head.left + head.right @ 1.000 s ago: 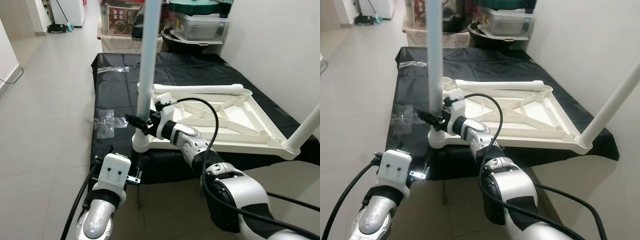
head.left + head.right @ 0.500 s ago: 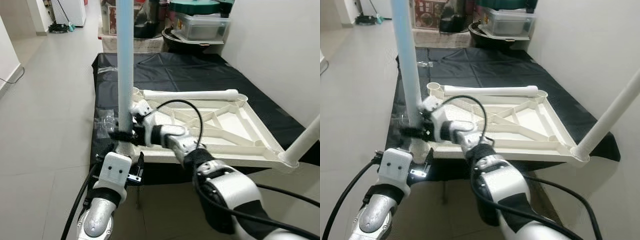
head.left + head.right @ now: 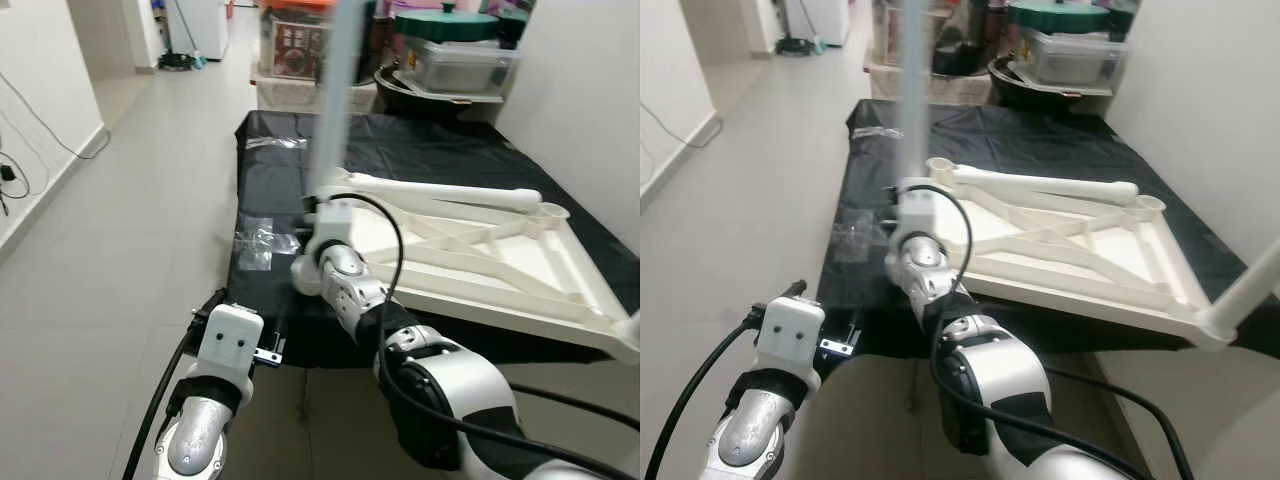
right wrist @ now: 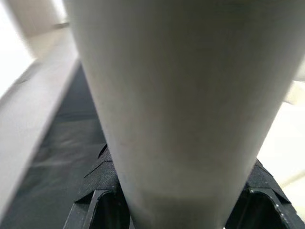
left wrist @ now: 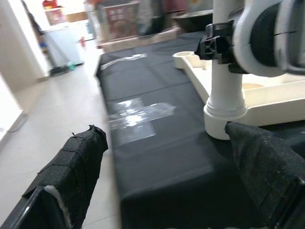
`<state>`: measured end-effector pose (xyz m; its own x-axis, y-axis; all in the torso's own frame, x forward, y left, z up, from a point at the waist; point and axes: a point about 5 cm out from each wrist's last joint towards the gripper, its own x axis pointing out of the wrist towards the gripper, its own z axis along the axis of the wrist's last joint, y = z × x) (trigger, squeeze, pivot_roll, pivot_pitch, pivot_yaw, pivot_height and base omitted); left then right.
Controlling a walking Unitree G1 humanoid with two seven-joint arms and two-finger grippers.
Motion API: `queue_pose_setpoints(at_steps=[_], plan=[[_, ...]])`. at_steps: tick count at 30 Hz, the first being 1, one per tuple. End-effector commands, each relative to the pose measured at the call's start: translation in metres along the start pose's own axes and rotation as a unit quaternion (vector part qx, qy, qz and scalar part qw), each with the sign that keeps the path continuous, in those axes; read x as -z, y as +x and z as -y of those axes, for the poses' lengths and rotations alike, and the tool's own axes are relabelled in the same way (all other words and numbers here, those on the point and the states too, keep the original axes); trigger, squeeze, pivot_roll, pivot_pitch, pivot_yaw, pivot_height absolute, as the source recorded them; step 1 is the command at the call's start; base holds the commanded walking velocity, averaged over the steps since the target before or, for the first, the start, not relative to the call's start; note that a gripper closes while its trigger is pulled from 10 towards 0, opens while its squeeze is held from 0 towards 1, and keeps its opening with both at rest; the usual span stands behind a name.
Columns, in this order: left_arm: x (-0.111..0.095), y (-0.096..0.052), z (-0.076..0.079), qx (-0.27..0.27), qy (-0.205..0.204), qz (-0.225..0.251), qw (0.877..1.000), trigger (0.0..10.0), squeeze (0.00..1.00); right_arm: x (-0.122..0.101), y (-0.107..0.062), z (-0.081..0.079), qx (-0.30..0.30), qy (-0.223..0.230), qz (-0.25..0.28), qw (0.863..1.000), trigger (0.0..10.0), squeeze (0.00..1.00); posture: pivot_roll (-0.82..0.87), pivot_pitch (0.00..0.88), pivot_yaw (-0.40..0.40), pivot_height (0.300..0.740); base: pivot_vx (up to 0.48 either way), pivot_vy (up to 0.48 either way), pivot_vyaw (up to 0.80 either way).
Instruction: Building children table
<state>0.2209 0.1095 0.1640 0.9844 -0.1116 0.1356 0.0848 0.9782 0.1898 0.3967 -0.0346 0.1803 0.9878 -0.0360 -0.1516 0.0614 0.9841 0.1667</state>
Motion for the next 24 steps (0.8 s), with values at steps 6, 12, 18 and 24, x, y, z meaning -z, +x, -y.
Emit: queue_pose_setpoints(at_steps=[6,12,18,24], plan=[[0.003,-0.001,0.002,0.006,0.004,-0.003,1.0,10.0,0.0,0.016,-0.009,-0.019,-0.036,0.069,-0.037,0.996,10.0,0.0,0.08,0.052,-0.103,0.74,0.0,0.0,0.0],[0.003,-0.002,0.002,0.005,0.004,-0.003,1.0,10.0,0.0,-0.003,-0.007,-0.025,-0.121,0.037,0.031,0.991,10.0,0.61,0.08,0.055,-0.104,0.74,0.0,0.0,0.0],[0.002,0.0,0.001,0.004,0.004,-0.002,1.0,10.0,0.0,-0.014,-0.008,-0.029,-0.272,0.013,0.046,0.961,10.0,0.0,0.08,0.054,-0.109,0.74,0.0,0.0,0.0],[0.001,0.0,0.002,0.006,0.005,0.0,1.0,10.0,0.0,-0.004,-0.019,-0.019,-0.536,-0.088,-0.045,0.839,10.0,0.0,0.08,0.051,-0.108,0.74,0.0,0.0,0.0]])
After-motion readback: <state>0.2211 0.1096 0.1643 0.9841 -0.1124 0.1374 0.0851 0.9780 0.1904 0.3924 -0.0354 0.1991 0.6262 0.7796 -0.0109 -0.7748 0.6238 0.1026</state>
